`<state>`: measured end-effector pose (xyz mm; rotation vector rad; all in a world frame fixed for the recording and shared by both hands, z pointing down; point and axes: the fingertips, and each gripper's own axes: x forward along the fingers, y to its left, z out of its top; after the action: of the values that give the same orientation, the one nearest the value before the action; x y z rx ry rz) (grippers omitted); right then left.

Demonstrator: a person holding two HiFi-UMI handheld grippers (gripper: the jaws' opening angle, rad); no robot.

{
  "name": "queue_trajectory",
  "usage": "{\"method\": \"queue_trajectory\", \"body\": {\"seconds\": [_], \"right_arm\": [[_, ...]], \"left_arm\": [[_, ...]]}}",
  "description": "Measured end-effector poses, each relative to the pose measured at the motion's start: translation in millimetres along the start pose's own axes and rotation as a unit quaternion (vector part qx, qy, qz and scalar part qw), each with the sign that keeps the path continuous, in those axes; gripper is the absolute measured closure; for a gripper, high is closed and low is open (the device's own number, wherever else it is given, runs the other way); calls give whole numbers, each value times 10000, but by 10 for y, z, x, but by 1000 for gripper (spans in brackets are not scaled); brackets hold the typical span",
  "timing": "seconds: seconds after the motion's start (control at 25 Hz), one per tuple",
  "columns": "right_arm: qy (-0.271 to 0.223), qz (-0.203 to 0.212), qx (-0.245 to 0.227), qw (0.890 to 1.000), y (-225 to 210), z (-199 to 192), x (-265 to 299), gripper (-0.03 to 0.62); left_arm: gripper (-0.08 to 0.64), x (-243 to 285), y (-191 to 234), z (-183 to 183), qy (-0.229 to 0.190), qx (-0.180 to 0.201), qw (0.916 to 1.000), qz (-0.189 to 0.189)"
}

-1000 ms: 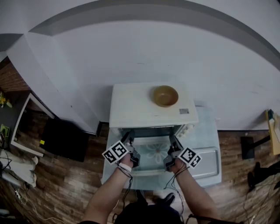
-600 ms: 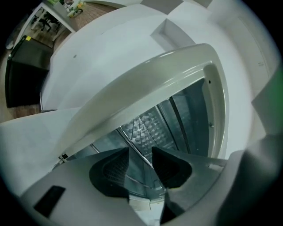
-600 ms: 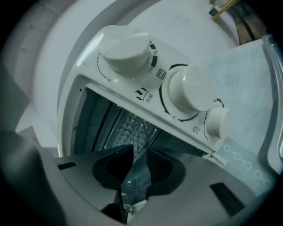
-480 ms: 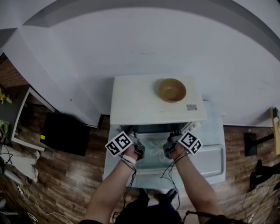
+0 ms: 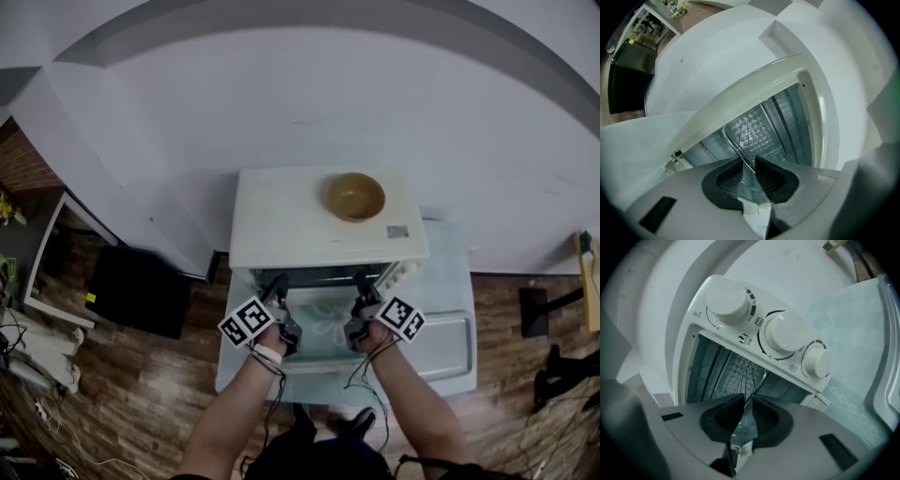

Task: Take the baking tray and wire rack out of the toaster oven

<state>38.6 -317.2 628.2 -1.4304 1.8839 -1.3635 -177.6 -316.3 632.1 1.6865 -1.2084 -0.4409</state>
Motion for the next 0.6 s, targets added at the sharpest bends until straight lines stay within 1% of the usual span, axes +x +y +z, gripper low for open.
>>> {"method": "queue_trajectory", "body": {"seconds": [0.16,0.32,0.48,0.52,0.56,0.6], "right_arm": [[104,-40,27,9999,-17,-88,-223,534],[177,10,33,9998,-20,-152,-363,534],[193,23,-123,9997,2,-132,-372,526],[189,-20,-190,9996,-5,-120,-377,521],[182,-71,-244,9995,-22,-105,-381,502],[175,-120,-268,9994,-47,-85,-383,476]], "left_arm": [[482,-193,-15,-136,54,5,10000,20],[480,-329,-19,-222,97,32,9999,28],[469,-334,-49,-186,136,231,9996,-15],[451,-339,-53,-161,127,302,9995,-19],[394,-348,-41,-129,125,361,9993,-5],[359,-358,-12,-91,131,400,9991,28]]}}
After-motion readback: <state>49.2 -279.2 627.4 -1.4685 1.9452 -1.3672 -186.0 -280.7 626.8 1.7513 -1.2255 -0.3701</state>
